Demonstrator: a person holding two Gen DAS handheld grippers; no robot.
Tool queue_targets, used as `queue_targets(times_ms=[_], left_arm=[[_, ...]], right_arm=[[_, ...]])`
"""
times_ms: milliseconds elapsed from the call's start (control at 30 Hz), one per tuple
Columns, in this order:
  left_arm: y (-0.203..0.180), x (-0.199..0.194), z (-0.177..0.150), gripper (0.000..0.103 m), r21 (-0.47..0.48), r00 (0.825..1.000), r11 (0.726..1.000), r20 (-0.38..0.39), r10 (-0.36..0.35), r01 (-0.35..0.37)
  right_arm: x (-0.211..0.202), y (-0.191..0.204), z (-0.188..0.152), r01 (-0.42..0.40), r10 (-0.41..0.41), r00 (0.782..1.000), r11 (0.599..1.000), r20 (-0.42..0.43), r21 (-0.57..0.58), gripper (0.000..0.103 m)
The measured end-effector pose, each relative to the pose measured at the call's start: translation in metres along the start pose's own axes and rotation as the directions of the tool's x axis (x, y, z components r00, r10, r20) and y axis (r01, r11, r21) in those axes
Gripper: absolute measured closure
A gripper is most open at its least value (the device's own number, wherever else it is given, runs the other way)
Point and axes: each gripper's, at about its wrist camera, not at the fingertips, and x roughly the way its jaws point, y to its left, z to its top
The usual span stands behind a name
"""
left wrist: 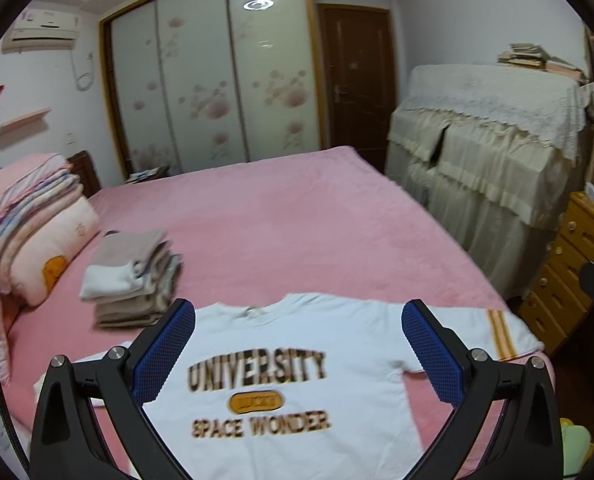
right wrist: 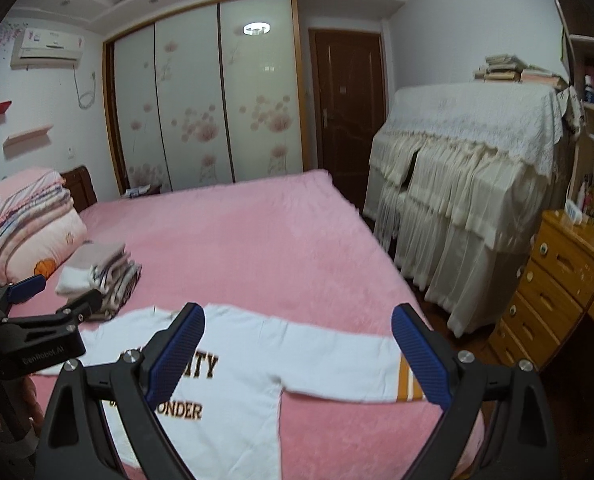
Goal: Fold small clothes
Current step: 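Move the right gripper to the striped sleeve cuff and grasp it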
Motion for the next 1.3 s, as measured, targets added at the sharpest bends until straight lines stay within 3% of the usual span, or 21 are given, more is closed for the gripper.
queue_targets(times_ms=[133, 233, 333, 533, 633, 900, 1100, 1300], left_arm=[[-0.014, 0.011, 0.013, 0.000, -0.007, 0.997, 0.998, -0.030, -0.066, 0.066], [-0.035, 0.024, 0.019, 0.000, 0.031, 0.998, 0.998, -0.030, -0.054, 0.055], [-0.055, 0.039, 0.018, 0.000, 0.034, 0.998, 0.998, -0.036, -0.053, 0.055], [-0.106, 0.091, 0.010, 0.000, 0.037, 0.986, 0.989, -0.090, -0.141, 0.145], [-0.137, 0.119, -0.002, 0.000, 0.064, 0.978, 0.982, -0.124, -0.169, 0.178], [-0.234, 0.192, -0.059, 0.000, 0.163, 0.954, 0.955, -0.213, -0.211, 0.247], [-0.283, 0.222, -0.084, 0.000, 0.199, 0.939, 0.939, -0.262, -0.224, 0.280], [-0.321, 0.243, -0.103, 0.000, 0.249, 0.936, 0.928, -0.287, -0.202, 0.277]], right_arm=[[0.000, -0.020, 0.007, 0.056, -0.056, 0.998, 0.998, 0.036, 0.004, 0.008], [0.006, -0.044, 0.006, 0.081, -0.082, 0.996, 0.997, 0.027, 0.018, 0.008], [0.017, -0.069, 0.001, 0.124, -0.124, 0.992, 0.992, 0.004, 0.034, 0.008], [0.045, -0.115, -0.022, 0.214, -0.210, 0.976, 0.975, -0.053, 0.068, 0.008], [0.063, -0.141, -0.036, 0.225, -0.215, 0.972, 0.969, -0.100, 0.106, 0.015], [0.115, -0.219, -0.095, 0.238, -0.161, 0.948, 0.931, -0.274, 0.277, 0.033], [0.143, -0.255, -0.147, 0.261, -0.112, 0.918, 0.892, -0.380, 0.369, 0.035], [0.166, -0.272, -0.187, 0.245, -0.023, 0.900, 0.854, -0.436, 0.459, 0.041]])
